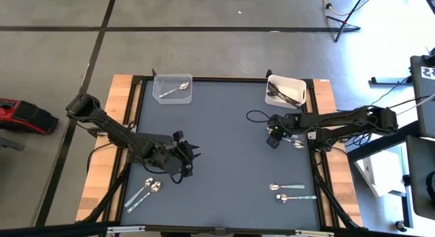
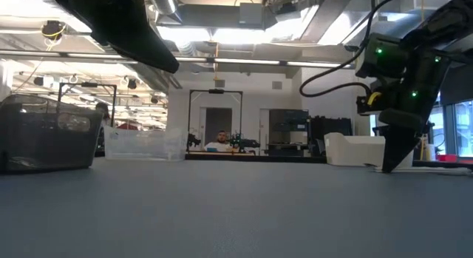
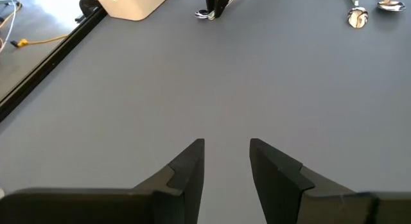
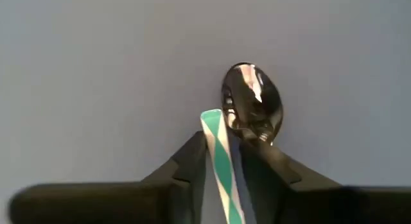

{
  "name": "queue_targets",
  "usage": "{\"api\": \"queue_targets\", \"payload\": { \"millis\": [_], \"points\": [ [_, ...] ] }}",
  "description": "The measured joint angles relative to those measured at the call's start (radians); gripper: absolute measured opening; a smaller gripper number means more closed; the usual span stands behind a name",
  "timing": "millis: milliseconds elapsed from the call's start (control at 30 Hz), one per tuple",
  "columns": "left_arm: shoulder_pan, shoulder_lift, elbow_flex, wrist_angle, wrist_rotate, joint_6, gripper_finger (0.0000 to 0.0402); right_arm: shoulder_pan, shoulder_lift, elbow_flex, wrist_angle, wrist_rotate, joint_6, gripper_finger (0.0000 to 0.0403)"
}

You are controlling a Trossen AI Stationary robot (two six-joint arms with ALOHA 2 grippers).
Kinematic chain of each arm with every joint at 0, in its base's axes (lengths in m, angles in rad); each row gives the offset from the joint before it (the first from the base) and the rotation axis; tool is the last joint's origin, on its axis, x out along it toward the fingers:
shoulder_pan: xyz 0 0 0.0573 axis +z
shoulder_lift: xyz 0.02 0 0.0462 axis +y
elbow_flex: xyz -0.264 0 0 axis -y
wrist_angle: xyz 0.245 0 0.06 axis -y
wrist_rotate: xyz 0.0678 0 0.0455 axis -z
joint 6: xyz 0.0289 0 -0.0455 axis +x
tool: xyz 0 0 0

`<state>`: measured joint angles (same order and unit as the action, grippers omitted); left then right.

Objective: Sort silverware by color (type)
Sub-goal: Put the green spoon into the transparent bin

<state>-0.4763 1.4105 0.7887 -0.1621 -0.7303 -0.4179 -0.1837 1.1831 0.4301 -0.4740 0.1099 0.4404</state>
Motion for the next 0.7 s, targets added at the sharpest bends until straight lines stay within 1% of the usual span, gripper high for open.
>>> {"api": "queue_targets", "payload": {
  "millis": [167,267,333,533,700],
  "points": [
    [0.000,0.000,0.000,0.000,0.000,-0.001,0.0119,0.000,0.001,-0.001,0.008,-0.008,-0.020,0.0032],
    [0.000,0.000,0.000,0.000,0.000,-0.001,0.0119,0.000,0.000,-0.001,0.009,-0.016,-0.034,0.0009],
    [0.000,0.000,0.000,0.000,0.000,-0.001,0.0119,0.000,0.000,-0.001,0.015,-0.016,-0.057,0.0007],
    [0.000,0.000,0.000,0.001,0.000,-0.001,0.0119,0.000,0.002,0.027,0.048,-0.027,-0.098,0.0023],
    [0.000,0.000,0.000,0.001,0.000,-0.001,0.0119,0.001,0.002,0.029,0.157,-0.109,-0.168,0.0007]
  ]
}}
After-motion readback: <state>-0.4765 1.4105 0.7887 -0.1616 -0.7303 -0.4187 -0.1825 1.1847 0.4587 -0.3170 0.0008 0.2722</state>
